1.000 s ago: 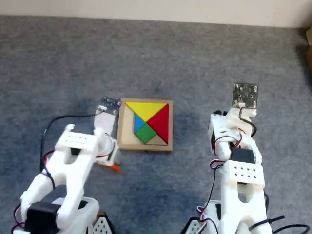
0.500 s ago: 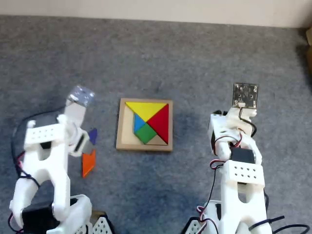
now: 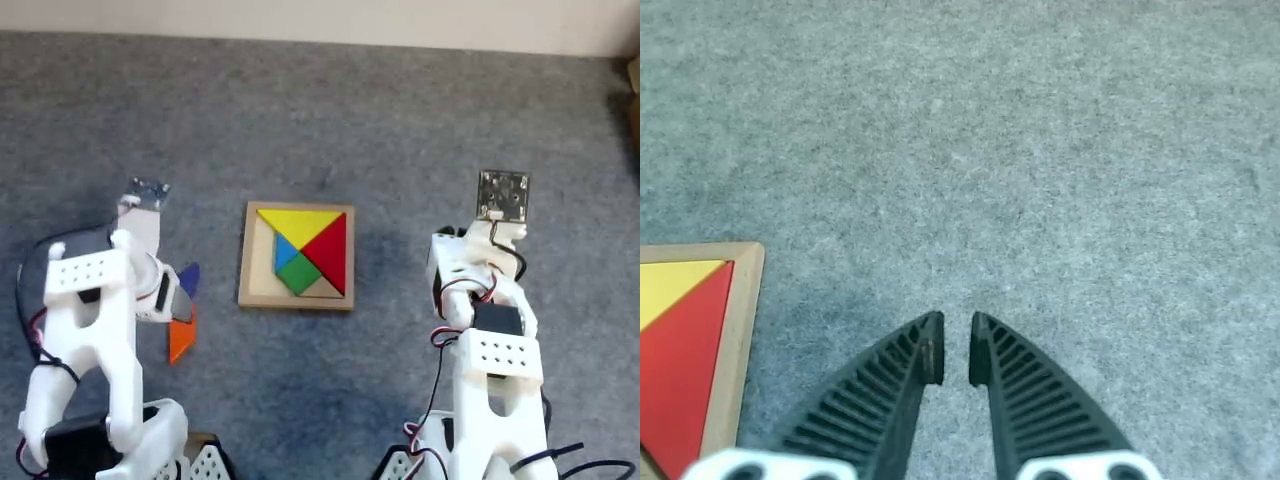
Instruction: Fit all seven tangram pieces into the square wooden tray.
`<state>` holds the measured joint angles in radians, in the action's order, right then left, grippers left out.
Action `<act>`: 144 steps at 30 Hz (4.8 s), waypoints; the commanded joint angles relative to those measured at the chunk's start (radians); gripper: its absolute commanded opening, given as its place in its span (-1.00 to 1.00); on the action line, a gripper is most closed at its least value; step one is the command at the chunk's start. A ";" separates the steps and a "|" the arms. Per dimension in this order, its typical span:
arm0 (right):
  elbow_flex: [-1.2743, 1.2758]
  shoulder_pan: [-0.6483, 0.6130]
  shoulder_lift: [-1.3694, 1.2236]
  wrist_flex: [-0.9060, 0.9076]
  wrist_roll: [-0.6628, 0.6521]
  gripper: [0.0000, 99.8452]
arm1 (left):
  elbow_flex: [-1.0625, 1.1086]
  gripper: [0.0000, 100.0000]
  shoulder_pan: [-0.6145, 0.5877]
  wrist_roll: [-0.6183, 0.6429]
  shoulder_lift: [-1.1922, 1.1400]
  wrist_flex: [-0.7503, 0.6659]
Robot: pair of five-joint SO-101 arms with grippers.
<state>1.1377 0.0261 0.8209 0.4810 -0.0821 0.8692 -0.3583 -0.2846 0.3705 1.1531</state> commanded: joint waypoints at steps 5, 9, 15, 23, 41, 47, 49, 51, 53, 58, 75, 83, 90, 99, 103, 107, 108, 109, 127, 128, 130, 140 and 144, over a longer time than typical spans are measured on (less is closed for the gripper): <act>-0.002 -0.013 0.030 -0.025 0.003 -0.89 | 0.114 -0.52 -0.001 0.014 0.018 -0.178; -0.002 -0.013 0.030 -0.025 0.003 -0.89 | 0.119 -0.60 0.005 0.011 0.016 -0.180; -0.002 -0.013 0.030 -0.025 0.003 -0.89 | 0.137 -0.67 0.087 0.009 0.015 -0.178; -0.002 -0.013 0.030 -0.024 0.003 -0.89 | 0.136 -0.91 0.200 0.008 0.025 -0.176; -0.002 -0.013 0.030 -0.024 0.003 -0.89 | -0.248 -0.99 0.252 0.014 0.024 0.150; -0.002 -0.013 0.030 -0.024 0.003 -0.89 | -0.312 -0.99 0.358 0.052 0.019 0.155; -0.002 -0.013 0.030 -0.024 0.003 -0.89 | -0.331 -0.99 0.389 0.063 0.019 0.153; -0.002 -0.013 0.030 -0.024 0.003 -0.89 | -0.346 -0.99 0.412 0.064 0.019 0.153; -0.002 -0.013 0.030 -0.024 0.003 -0.89 | -0.352 -0.99 0.432 0.066 0.019 0.152; -0.002 -0.013 0.030 -0.024 0.003 -0.89 | -0.360 -0.99 0.489 0.161 0.016 0.063; -0.002 -0.012 0.030 -0.024 0.003 -0.89 | -0.785 -0.99 0.567 0.327 -0.581 0.020; -0.002 -0.012 0.030 -0.024 0.003 -0.89 | -0.920 -0.77 0.565 0.328 -0.757 0.097; -0.002 -0.012 0.030 -0.025 0.003 -0.89 | -0.997 -0.59 0.567 0.390 -0.759 0.184; -0.002 -0.012 0.030 -0.025 0.003 -0.89 | -1.020 -0.59 0.627 0.390 -0.757 0.230; -0.002 -0.012 0.030 -0.025 0.003 -0.89 | -1.038 -0.59 0.598 0.390 -0.740 0.242; -0.002 -0.012 0.030 -0.025 0.003 -0.89 | -1.038 -0.59 0.541 0.390 -0.684 0.247; -0.002 -0.012 0.030 -0.025 0.003 -0.89 | -1.038 -0.59 0.527 0.388 -0.674 0.245; -0.002 -0.012 0.030 -0.025 0.003 -0.89 | -1.038 -0.59 0.513 0.385 -0.671 0.245; -0.002 -0.013 0.030 -0.025 0.003 -0.89 | -0.978 -0.59 0.397 0.316 -0.805 0.187; -0.002 -0.013 0.030 -0.025 0.003 -0.89 | -0.987 -0.59 0.397 0.318 -0.805 0.189; -0.002 -0.013 0.030 -0.025 0.003 -0.89 | -1.004 -0.59 0.397 0.319 -0.805 0.193; -0.002 -0.013 0.030 -0.025 0.003 -0.89 | -1.086 -0.59 0.403 0.321 -0.814 0.250; -0.002 -0.013 0.030 -0.025 0.003 -0.89 | -1.059 -0.59 0.403 0.321 -0.842 0.239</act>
<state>1.1377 0.0261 0.8209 0.4810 -0.0821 -0.1711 0.0514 0.0391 -0.4657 1.3940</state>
